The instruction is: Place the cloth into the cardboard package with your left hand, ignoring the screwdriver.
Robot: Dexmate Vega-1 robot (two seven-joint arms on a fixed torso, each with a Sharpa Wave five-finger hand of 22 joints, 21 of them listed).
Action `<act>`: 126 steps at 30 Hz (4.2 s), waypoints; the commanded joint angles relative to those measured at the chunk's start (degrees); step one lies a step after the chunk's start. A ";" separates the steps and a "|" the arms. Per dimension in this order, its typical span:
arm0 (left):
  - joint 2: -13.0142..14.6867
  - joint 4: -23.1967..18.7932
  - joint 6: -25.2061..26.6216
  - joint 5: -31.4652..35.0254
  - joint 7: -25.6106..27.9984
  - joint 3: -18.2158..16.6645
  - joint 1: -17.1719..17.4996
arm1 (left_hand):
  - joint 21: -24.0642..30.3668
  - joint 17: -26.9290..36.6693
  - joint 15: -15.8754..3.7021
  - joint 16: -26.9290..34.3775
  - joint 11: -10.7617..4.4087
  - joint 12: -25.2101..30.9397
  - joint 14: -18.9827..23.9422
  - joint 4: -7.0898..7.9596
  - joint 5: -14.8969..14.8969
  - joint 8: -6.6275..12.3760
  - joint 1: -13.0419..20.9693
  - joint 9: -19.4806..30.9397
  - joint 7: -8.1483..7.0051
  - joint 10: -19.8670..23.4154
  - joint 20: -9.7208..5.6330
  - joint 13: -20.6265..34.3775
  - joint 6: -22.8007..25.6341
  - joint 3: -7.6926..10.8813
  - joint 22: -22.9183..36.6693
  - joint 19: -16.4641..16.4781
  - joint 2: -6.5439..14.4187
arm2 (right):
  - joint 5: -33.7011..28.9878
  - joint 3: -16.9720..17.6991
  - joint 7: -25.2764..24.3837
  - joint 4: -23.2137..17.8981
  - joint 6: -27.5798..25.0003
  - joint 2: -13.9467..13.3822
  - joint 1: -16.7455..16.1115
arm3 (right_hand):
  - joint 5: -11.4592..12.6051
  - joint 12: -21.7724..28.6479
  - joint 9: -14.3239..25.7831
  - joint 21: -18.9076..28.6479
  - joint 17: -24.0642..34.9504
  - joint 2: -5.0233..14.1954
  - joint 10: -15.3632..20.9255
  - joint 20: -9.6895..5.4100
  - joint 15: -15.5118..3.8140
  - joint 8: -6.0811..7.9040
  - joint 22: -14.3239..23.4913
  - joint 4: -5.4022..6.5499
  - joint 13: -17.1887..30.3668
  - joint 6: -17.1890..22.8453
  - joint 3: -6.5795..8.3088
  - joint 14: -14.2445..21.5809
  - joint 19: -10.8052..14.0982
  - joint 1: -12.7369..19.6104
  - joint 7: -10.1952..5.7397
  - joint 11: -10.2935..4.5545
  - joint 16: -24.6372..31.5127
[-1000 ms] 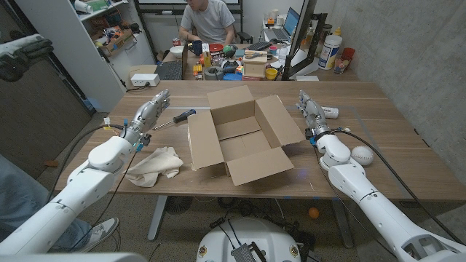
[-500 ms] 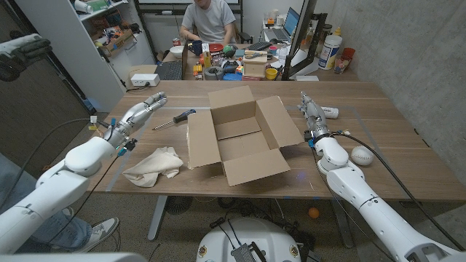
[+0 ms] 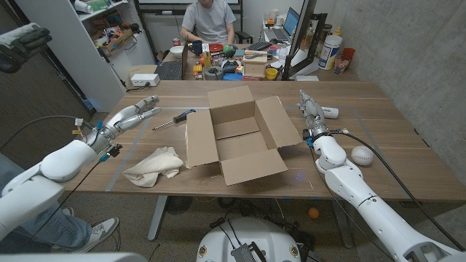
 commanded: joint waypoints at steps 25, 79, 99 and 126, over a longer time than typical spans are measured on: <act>-0.42 -13.36 9.54 17.82 -7.72 -16.44 11.84 | 0.48 0.19 -0.19 -0.08 -0.05 -0.15 -0.19 -2.92 0.38 0.01 4.87 0.51 -0.66 -0.79 5.08 0.25 -1.15 0.83 0.22 0.22 0.13 | -0.55 6.09 -4.34 -6.83 0.55 -4.65 -4.29 | 0.32 0.03 0.14 -0.22 0.10 -0.75 1.79 0.09 -0.19 0.21 0.23 -0.30 0.09 1.29 -0.54 1.58 1.15 -0.44 -0.53 0.16 0.35; -11.87 -27.78 16.61 50.62 -22.66 -23.38 18.05 | 4.61 0.49 3.37 1.33 -0.34 0.44 9.01 -5.22 0.43 0.90 8.30 0.85 -5.16 2.28 12.60 1.08 2.32 -0.39 0.64 16.49 -1.36 | -0.57 4.84 -3.86 -3.80 2.51 -2.46 -0.28 | 0.42 -0.06 0.18 -0.32 0.14 -0.72 2.86 -0.04 -0.29 0.16 0.28 -0.44 0.11 2.23 -1.20 2.53 2.07 -0.78 -0.35 0.50 0.30; -13.62 -27.79 16.26 61.53 -15.60 -17.43 18.50 | 4.58 0.55 3.60 1.30 -0.68 0.88 9.90 -5.44 0.53 1.24 8.63 0.95 -5.41 3.39 12.65 1.19 3.15 -0.66 0.50 17.93 -1.65 | 0.06 4.94 -3.38 -2.12 3.46 -2.00 -0.33 | 0.45 -0.12 0.18 -0.45 0.13 -0.64 3.11 0.05 -0.15 0.17 0.27 -0.55 0.13 2.60 -1.34 2.69 2.20 -0.74 -0.30 0.36 0.22; -17.25 -29.55 22.99 61.59 -15.88 -15.83 21.49 | 4.72 0.56 3.14 1.47 -0.78 1.09 11.62 -5.98 0.67 1.61 9.52 0.94 -5.35 4.26 12.65 1.25 4.41 -0.75 0.47 19.87 -1.91 | 0.98 3.79 -1.11 2.42 4.85 -0.48 1.74 | 0.47 -0.20 0.19 -0.63 0.16 -0.61 3.37 0.57 -0.04 0.02 0.29 -0.62 0.14 2.56 -1.58 2.86 2.17 -0.84 -0.56 0.50 0.17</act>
